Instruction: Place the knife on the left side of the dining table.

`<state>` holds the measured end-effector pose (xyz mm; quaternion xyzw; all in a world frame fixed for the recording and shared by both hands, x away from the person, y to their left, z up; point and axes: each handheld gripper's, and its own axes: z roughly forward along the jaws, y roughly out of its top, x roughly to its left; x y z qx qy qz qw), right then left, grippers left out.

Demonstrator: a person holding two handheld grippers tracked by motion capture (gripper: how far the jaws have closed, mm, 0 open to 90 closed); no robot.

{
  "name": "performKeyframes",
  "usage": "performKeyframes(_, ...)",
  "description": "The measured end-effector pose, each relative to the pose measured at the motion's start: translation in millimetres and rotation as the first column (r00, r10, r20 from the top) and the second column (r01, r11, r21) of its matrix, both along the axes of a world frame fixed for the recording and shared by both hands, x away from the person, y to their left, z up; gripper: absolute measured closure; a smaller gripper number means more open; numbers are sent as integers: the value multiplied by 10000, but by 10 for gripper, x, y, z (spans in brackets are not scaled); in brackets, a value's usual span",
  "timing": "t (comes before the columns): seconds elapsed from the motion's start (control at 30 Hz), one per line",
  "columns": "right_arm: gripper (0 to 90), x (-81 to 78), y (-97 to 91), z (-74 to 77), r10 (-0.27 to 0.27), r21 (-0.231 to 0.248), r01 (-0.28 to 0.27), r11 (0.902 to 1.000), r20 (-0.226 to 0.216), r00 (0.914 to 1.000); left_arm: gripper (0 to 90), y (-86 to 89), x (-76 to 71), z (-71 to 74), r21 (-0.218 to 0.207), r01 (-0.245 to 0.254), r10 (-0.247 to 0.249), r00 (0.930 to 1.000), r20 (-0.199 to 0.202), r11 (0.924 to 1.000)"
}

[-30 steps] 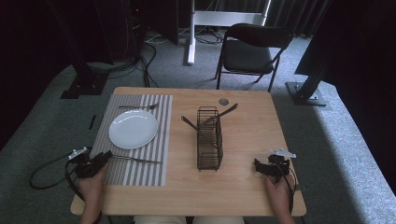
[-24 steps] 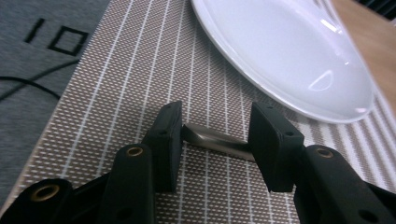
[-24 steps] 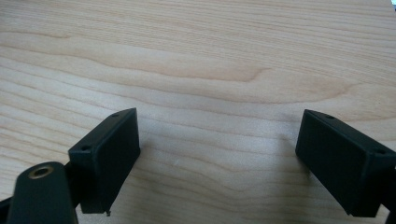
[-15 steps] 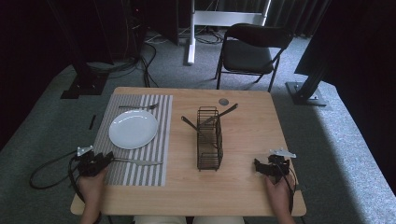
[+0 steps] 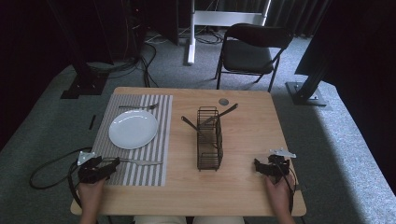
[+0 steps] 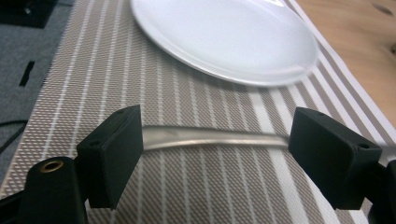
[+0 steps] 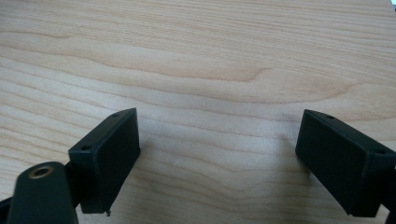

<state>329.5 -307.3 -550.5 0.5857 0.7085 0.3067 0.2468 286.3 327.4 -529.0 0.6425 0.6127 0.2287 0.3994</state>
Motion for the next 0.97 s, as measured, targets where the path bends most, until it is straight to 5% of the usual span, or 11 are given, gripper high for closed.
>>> performKeyframes(0.13,128,0,0,0,0,2,0,10000,-1,10000,97,-56,-127,-26,429,306,-304,9995,-58,9986)
performKeyframes(0.27,128,0,0,0,0,1,0,10000,-1,10000,0,-43,-202,-61,645,-34,46,9998,-196,9979)
performKeyframes(0.4,128,0,0,0,0,1,0,10000,-1,10000,0,-64,-256,-82,810,-185,209,9994,-288,9965)
performKeyframes(0.43,128,0,0,0,0,0,0,10000,-1,10000,0,-89,-281,-85,1152,-350,371,9992,-168,9927)
performKeyframes(0.47,128,0,0,0,-1,2,1,10000,-1,10000,0,-125,-310,-90,1876,-711,740,9972,-85,9797)
performKeyframes(0.57,128,0,0,0,1,2,-1,10000,0,10000,0,-112,-311,-99,2284,-1368,1391,9903,59,9639)
performKeyframes(0.7,128,0,0,0,0,3,0,10000,-2,10000,0,-75,-275,-101,2088,-1372,1404,9901,-5,9683)
performKeyframes(0.87,128,0,0,0,1,1,-1,10000,0,10000,0,-143,-246,-138,2480,-1372,1468,9889,-208,9590)
performKeyframes(0.97,128,0,0,0,2,1,-2,10000,-3,10000,0,-156,-236,-138,2460,-1303,1403,9898,-235,9605)
